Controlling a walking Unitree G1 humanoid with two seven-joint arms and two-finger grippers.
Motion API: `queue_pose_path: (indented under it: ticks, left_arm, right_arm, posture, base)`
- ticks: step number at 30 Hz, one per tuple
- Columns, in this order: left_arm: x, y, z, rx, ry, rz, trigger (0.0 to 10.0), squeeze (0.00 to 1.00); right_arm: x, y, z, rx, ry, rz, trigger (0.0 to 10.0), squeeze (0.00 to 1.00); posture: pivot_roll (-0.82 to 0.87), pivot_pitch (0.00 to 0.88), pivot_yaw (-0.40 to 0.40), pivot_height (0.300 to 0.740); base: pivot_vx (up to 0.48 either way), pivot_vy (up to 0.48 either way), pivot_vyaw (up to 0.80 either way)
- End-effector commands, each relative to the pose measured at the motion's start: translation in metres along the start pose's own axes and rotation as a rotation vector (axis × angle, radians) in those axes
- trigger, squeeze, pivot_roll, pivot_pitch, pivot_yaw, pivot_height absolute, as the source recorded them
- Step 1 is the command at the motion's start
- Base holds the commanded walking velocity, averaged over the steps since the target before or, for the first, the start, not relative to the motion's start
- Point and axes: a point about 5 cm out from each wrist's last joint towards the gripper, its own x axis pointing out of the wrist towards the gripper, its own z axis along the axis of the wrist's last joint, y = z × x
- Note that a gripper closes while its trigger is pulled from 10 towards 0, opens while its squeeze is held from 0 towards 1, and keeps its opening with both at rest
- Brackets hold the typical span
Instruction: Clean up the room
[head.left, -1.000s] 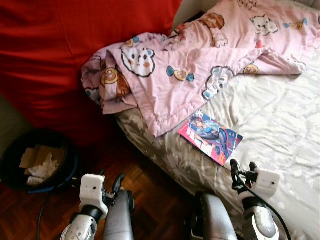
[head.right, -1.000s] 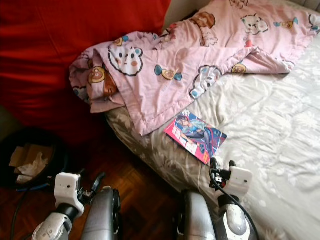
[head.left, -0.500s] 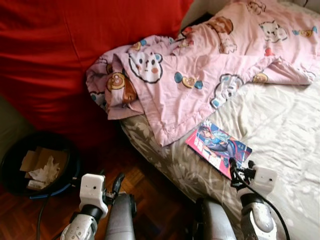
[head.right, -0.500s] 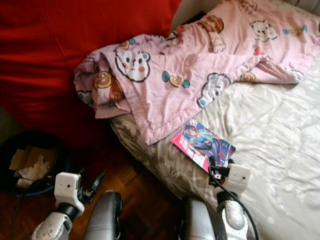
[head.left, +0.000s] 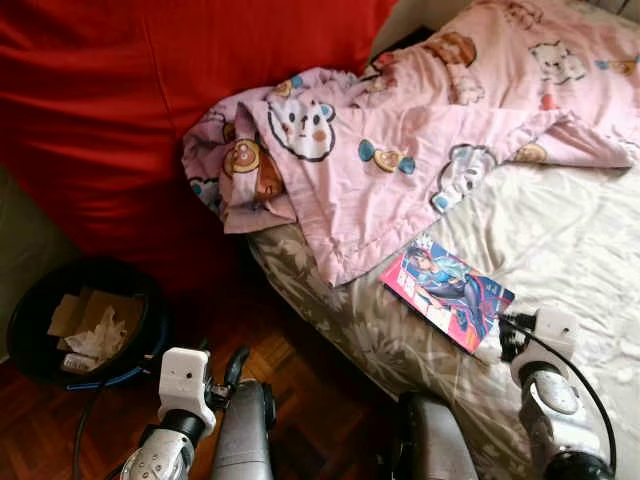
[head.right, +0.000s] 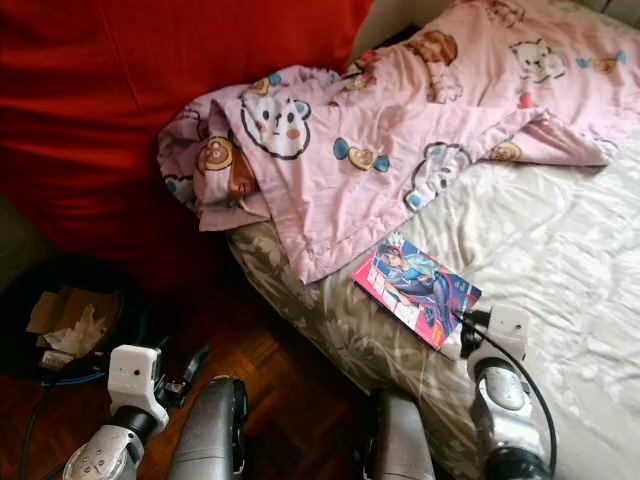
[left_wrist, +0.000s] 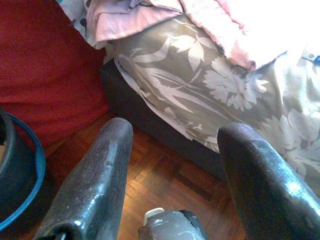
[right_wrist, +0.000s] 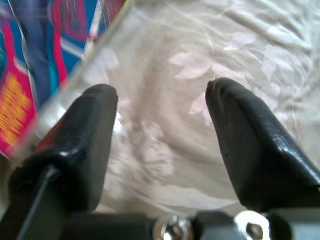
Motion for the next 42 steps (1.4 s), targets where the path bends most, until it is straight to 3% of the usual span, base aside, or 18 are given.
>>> queue_pose_path:
  ticks: [1,3,4,5,8,14,23,32,42]
  left_arm:
    - [-0.005,0.001,-0.003,0.0,0.025,0.0,10.0,0.0]
    - [-0.008,0.003,-0.004,0.003,0.03,0.004,10.0,0.0]
    - [-0.009,0.004,-0.004,0.005,0.033,0.006,10.0,0.0]
    - [-0.009,0.005,-0.004,0.006,0.035,0.007,10.0,0.0]
    - [-0.011,0.006,-0.004,0.008,0.039,0.007,10.0,0.0]
    - [-0.011,0.005,-0.003,0.015,0.046,-0.007,10.0,0.0]
    - [-0.012,0.008,-0.003,0.022,0.055,-0.007,10.0,0.0]
    - [-0.011,0.006,-0.003,0.025,0.061,-0.022,10.0,0.0]
    - [-0.016,0.01,-0.002,0.036,0.067,-0.019,10.0,0.0]
  right_arm:
    - [0.002,0.0,0.002,-0.116,0.019,0.073,10.0,1.0]
    - [0.004,0.002,0.011,-0.219,0.009,0.153,10.0,1.0]
    - [0.005,0.002,0.016,-0.259,0.006,0.191,10.0,0.41]
    - [0.006,0.001,0.022,-0.287,0.003,0.22,10.0,0.0]
    - [0.008,0.0,0.03,-0.336,-0.002,0.273,10.0,0.0]
    - [0.004,-0.01,0.035,-0.559,0.05,0.45,10.0,0.0]
    - [0.001,-0.035,0.049,-0.7,0.049,0.478,10.0,0.0]
    - [0.002,-0.018,0.04,-0.755,0.061,0.53,10.0,0.0]
    - [0.004,-0.006,0.028,-0.784,0.093,0.509,10.0,0.0]
  posture:
    - [0.12,0.292,0.004,0.593]
    - [0.12,0.297,0.007,0.593]
    - [0.12,0.298,0.008,0.593]
    - [0.12,0.3,0.009,0.593]
    - [0.12,0.306,0.014,0.593]
    - [0.12,0.317,0.022,0.593]
    - [0.12,0.324,0.028,0.593]
    - [0.12,0.326,0.038,0.593]
    - [0.16,0.325,0.045,0.593]
  base:
    - [0.0,0.0,0.0]
    - [0.0,0.0,0.0]
    - [0.0,0.0,0.0]
    - [0.0,0.0,0.0]
    - [0.0,0.0,0.0]
    - [0.0,0.0,0.0]
    - [0.0,0.0,0.0]
    - [0.0,0.0,0.0]
    - [0.0,0.0,0.0]
